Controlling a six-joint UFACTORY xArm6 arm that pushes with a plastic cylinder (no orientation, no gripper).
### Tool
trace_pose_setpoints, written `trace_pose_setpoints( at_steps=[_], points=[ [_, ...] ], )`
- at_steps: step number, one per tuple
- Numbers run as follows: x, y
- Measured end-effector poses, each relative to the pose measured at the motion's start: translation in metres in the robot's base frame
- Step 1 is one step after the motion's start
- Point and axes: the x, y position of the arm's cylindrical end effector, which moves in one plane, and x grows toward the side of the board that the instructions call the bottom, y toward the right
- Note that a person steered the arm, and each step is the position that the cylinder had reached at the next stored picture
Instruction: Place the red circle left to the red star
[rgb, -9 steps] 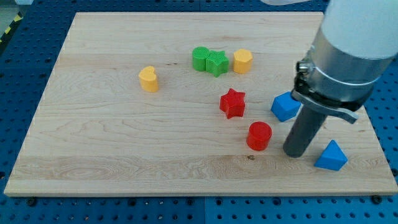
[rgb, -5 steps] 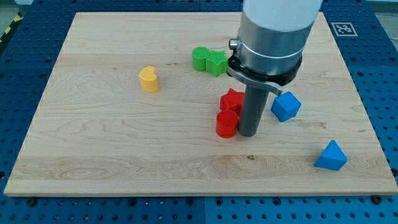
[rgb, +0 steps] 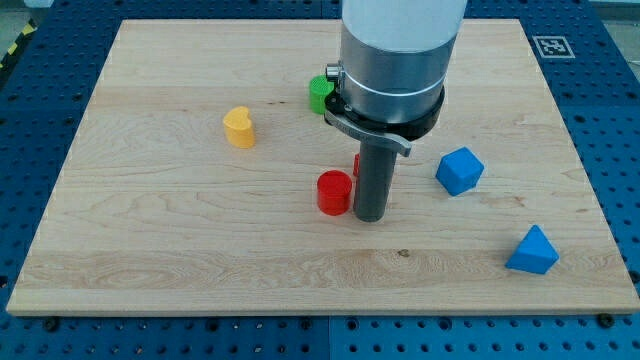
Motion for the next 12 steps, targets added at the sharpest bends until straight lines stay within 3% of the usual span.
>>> trace_pose_setpoints(
  at_steps=[9,12],
  points=[
    [0.014,-0.075],
    [-0.029,-0.073]
  ],
)
